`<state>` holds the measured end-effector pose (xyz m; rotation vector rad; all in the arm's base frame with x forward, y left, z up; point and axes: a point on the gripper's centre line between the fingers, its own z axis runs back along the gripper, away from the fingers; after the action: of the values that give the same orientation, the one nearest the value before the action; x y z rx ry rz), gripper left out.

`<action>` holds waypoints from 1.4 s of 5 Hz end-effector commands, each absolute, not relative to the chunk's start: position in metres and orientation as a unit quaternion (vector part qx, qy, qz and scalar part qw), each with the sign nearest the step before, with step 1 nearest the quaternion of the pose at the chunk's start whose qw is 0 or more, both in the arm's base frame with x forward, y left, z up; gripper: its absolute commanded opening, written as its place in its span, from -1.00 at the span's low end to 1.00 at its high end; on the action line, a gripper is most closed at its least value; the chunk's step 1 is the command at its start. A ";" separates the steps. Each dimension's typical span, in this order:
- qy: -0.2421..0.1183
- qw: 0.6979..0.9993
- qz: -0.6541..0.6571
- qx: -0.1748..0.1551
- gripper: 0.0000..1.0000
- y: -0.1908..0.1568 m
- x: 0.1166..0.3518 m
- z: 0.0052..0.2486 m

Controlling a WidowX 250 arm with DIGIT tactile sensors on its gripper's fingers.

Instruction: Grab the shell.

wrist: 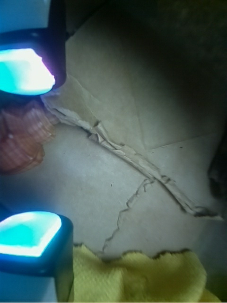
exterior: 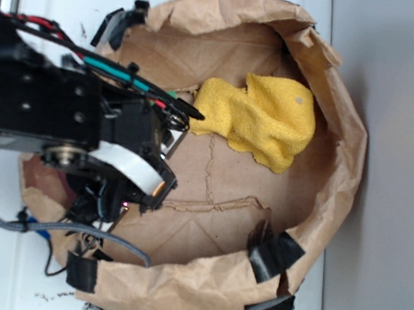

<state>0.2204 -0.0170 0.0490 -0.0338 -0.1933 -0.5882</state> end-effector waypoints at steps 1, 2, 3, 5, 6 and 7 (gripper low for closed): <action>-0.096 0.941 -0.325 -0.010 1.00 -0.032 0.228 0.030; -0.101 0.942 -0.321 -0.019 1.00 -0.027 0.226 0.039; -0.066 0.946 -0.315 -0.036 1.00 -0.020 0.222 0.040; -0.065 0.944 -0.320 -0.049 1.00 -0.016 0.205 0.056; -0.053 0.946 -0.317 -0.042 1.00 -0.015 0.206 0.052; -0.038 0.947 -0.318 -0.029 1.00 -0.018 0.210 0.038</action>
<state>0.2028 -0.0134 0.0352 -0.0653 -0.0531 -0.6216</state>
